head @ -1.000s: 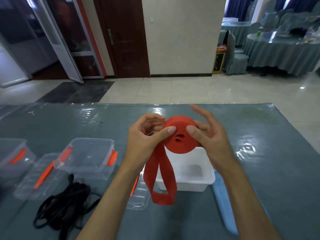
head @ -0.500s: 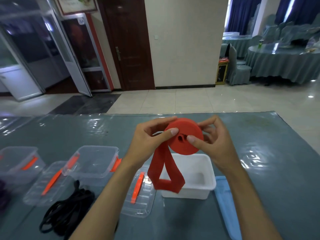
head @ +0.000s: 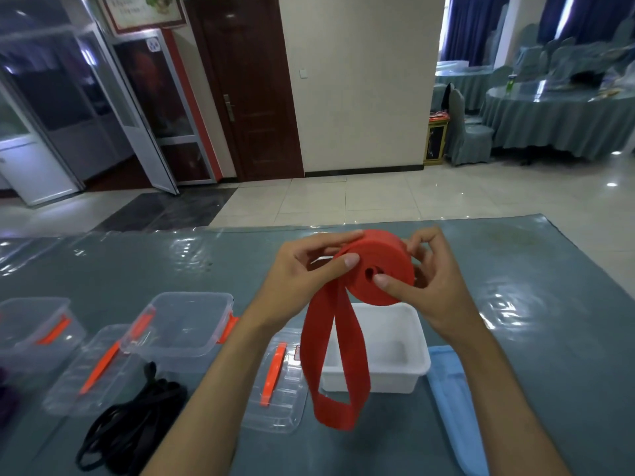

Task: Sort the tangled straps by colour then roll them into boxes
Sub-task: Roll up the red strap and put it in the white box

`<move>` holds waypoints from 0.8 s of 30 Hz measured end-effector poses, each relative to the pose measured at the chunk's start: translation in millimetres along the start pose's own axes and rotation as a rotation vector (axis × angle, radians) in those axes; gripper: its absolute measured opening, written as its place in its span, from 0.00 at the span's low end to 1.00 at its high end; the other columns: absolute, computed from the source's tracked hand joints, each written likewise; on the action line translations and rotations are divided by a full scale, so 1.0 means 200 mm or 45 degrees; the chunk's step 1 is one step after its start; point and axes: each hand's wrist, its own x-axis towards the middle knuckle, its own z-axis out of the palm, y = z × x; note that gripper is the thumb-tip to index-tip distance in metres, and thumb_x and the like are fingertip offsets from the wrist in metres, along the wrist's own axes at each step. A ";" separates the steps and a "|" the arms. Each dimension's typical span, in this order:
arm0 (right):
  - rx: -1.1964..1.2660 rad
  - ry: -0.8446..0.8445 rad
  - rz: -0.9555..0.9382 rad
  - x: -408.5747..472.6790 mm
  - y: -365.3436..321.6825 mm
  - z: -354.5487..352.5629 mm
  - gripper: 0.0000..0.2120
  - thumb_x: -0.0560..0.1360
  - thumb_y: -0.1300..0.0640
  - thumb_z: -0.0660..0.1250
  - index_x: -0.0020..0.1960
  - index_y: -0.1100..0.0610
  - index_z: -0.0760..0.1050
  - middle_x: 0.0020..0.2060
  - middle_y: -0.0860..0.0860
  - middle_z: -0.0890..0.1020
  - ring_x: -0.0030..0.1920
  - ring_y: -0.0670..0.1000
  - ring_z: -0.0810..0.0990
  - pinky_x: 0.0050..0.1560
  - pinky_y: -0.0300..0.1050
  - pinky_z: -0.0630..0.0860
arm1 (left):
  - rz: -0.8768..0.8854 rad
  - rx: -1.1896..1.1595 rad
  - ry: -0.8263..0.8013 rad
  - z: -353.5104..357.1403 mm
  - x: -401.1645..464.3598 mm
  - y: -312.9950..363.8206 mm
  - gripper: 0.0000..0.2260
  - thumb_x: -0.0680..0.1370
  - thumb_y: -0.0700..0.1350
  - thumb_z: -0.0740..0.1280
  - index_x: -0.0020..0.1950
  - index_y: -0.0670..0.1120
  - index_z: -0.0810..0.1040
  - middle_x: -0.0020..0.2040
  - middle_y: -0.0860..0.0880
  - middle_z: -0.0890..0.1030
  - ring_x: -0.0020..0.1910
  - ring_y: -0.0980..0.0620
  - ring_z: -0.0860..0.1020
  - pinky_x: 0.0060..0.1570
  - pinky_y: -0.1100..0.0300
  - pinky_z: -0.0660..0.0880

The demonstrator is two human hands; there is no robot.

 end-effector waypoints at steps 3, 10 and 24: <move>-0.101 -0.102 0.035 -0.01 0.01 0.00 0.31 0.69 0.55 0.80 0.65 0.36 0.69 0.54 0.50 0.85 0.53 0.55 0.86 0.50 0.48 0.85 | 0.005 0.023 0.042 0.02 -0.01 -0.03 0.15 0.76 0.37 0.75 0.62 0.42 0.84 0.56 0.46 0.87 0.57 0.48 0.84 0.58 0.57 0.80; -0.098 -0.049 -0.047 -0.01 0.04 0.00 0.25 0.69 0.58 0.80 0.64 0.47 0.80 0.57 0.46 0.85 0.58 0.51 0.85 0.54 0.42 0.82 | -0.166 -0.067 0.091 0.04 -0.05 -0.12 0.22 0.71 0.42 0.80 0.64 0.50 0.83 0.56 0.46 0.85 0.57 0.47 0.84 0.61 0.48 0.81; 0.087 0.215 0.200 -0.03 0.15 0.16 0.15 0.72 0.48 0.78 0.54 0.47 0.76 0.38 0.49 0.86 0.38 0.48 0.83 0.39 0.41 0.79 | -0.209 -0.145 0.241 0.07 -0.16 -0.24 0.27 0.68 0.39 0.82 0.65 0.47 0.79 0.47 0.45 0.86 0.43 0.52 0.84 0.47 0.58 0.81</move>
